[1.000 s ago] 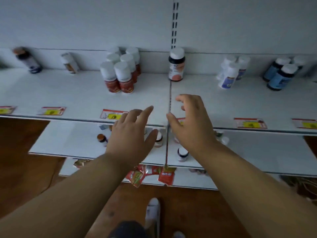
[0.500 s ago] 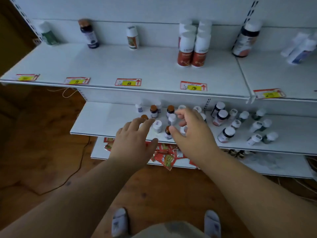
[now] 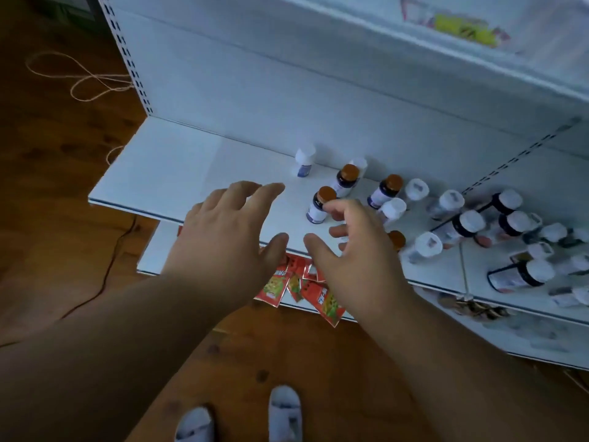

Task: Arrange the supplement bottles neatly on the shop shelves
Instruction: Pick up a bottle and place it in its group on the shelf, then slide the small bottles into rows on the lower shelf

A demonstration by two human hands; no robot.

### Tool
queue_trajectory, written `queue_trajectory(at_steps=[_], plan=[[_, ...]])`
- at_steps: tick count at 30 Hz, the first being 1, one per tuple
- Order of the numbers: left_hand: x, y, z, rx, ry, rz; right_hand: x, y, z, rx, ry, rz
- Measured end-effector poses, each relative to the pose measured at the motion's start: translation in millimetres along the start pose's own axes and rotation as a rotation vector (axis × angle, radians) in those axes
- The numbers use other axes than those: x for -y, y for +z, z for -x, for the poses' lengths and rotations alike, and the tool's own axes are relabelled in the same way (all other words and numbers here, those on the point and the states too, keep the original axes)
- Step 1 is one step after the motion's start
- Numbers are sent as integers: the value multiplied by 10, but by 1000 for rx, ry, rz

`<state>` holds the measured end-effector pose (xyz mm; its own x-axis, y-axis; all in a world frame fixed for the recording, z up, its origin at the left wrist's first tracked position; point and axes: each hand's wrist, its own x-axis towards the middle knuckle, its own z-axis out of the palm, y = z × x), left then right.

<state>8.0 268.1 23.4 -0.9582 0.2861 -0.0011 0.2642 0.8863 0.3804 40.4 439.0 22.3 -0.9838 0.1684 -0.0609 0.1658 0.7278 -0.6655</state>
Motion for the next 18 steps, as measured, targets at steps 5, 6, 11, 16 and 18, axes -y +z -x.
queue_trajectory(at_steps=[5,6,11,16,18], plan=[[376,1052,-481,-3,-17,100,-597,776,-527,-19,-9,65],[428,1233,-597,-12,-10,117,-709,868,-679,-22,-23,79],[739,1824,-1408,-141,-34,162,-982,1103,-1889,-36,-169,235],[867,2347,-1860,-96,-39,224,-1251,1277,-2753,183,-90,464],[883,2468,-2036,-125,-24,250,-1356,1311,-2996,267,-70,547]])
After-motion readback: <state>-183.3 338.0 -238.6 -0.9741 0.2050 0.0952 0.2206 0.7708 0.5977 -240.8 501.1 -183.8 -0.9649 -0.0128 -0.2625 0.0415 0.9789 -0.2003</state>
